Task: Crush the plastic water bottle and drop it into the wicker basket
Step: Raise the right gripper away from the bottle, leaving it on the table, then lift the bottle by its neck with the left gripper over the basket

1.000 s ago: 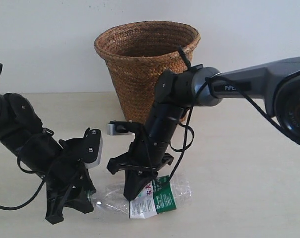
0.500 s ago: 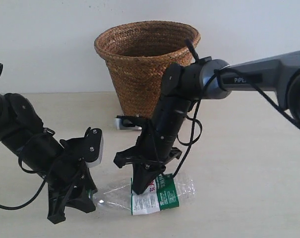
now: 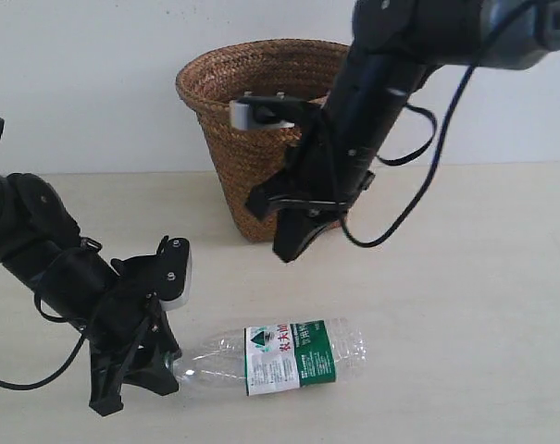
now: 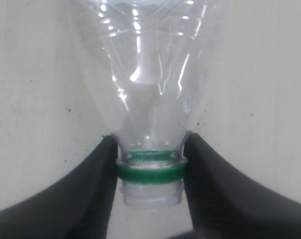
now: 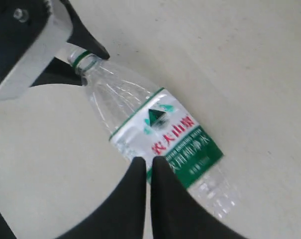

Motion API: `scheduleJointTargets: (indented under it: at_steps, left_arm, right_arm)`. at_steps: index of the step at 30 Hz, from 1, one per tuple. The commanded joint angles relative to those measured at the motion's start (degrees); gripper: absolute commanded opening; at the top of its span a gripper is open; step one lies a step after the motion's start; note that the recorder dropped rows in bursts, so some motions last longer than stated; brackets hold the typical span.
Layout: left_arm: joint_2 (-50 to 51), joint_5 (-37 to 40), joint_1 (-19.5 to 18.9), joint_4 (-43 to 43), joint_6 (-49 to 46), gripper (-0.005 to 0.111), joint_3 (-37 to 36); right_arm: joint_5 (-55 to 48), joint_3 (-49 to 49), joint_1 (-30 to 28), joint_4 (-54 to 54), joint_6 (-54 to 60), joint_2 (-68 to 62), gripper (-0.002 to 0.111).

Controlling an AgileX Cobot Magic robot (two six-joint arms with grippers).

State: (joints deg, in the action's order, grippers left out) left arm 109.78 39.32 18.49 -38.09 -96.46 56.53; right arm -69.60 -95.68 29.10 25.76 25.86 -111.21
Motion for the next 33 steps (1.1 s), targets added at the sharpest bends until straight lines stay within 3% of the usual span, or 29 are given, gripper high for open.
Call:
scheduleJointTargets:
  at_steps: [1,8,16,18,24,25,27,29,30,33]
  left_arm:
    - [-0.9,3.3,0.1,-1.3,-0.1,0.004,1.2]
    - [-4.3,8.6,0.1,-1.6,-0.6,0.004,3.9]
    - [-10.8,14.6,0.1,-1.2,-1.1,0.004,5.5]
    - [-12.5,14.6,-0.1,0.0,3.1,0.004,7.5]
    - [-14.8,16.5,-0.1,5.5,14.5,0.004,20.2]
    - [-14.6,15.1,-0.1,6.1,16.6,0.004,23.5]
    - [-13.5,5.0,-0.1,6.2,22.2,0.005,29.8]
    - [-11.0,-6.3,-0.1,5.9,24.6,0.015,34.3]
    - [-9.3,-9.9,0.1,5.9,24.6,0.027,36.8]
    - [-4.0,-8.5,0.1,6.5,25.1,0.077,43.8]
  right_arm:
    - [-0.4,7.0,-6.2,-4.3,0.0,5.8,0.0]
    - [9.4,19.2,-14.0,-11.5,-3.2,14.3,0.0]
    - [14.1,22.4,-14.8,-24.2,-6.2,17.4,0.0]
    - [14.3,22.4,-14.8,-28.4,-6.9,17.4,0.0]
    - [15.5,22.4,-16.7,-37.6,-10.7,17.4,0.0]
    - [16.2,22.4,-17.6,-37.3,-11.0,17.4,0.0]
    - [17.1,22.4,-18.9,-35.3,-11.0,17.4,0.0]
    - [17.5,22.4,-20.0,-32.5,-11.1,17.4,0.0]
    - [17.5,22.4,-20.1,-31.3,-11.1,17.4,0.0]
    - [15.9,22.4,-19.9,-28.2,-9.5,17.4,0.0]
